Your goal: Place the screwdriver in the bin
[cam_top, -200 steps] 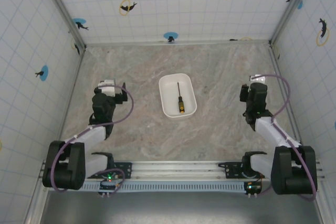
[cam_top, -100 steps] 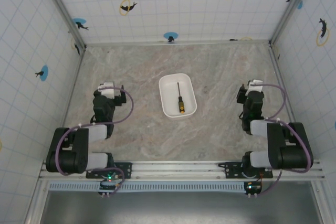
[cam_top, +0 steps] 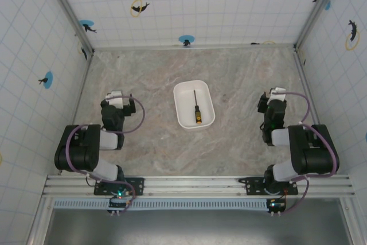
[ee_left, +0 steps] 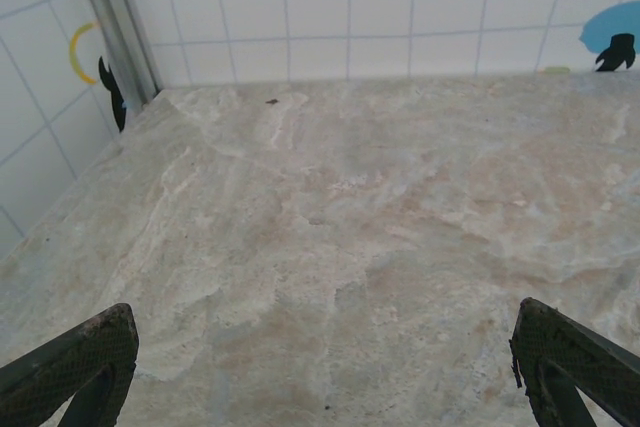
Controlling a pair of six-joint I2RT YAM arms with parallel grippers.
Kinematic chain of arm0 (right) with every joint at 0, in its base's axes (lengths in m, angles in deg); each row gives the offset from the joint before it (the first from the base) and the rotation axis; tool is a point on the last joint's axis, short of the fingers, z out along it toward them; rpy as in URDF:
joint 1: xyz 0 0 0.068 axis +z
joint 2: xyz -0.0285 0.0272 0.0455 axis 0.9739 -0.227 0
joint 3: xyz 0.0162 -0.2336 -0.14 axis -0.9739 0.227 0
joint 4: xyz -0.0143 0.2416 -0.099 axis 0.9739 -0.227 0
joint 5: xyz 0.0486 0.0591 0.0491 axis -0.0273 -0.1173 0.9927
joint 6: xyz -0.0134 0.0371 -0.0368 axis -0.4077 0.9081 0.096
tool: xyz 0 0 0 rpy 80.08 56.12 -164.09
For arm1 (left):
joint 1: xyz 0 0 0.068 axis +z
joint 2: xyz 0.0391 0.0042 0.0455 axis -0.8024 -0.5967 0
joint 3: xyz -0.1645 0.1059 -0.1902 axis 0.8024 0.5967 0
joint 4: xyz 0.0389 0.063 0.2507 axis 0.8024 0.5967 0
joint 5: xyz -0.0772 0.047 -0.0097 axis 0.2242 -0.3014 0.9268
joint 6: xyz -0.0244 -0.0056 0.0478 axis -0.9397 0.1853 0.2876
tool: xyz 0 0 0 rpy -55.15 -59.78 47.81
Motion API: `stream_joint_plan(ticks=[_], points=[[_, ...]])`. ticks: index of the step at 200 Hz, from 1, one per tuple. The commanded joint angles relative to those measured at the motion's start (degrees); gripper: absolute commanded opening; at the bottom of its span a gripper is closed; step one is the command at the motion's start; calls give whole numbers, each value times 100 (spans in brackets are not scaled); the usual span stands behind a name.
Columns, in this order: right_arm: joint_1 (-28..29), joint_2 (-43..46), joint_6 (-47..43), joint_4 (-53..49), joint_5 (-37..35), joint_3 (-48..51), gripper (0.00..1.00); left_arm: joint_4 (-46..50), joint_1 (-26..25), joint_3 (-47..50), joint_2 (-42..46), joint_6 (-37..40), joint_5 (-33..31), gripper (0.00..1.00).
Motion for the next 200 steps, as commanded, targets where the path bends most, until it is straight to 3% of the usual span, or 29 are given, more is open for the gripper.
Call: stream_joint_plan(ticks=[1,40,72,200], points=[[-47,-8,78,103,-86,-204,67,-202,40,-112,4,-133,116,97],[-65,-15,93,84,-45,-220,90,-145,55,-123,21,-142,132,98],[-80,-16,101,78,-6,-223,100,-138,68,-137,20,-142,151,98],[-39,-6,74,99,-94,-214,99,-156,71,-123,29,-137,151,98]])
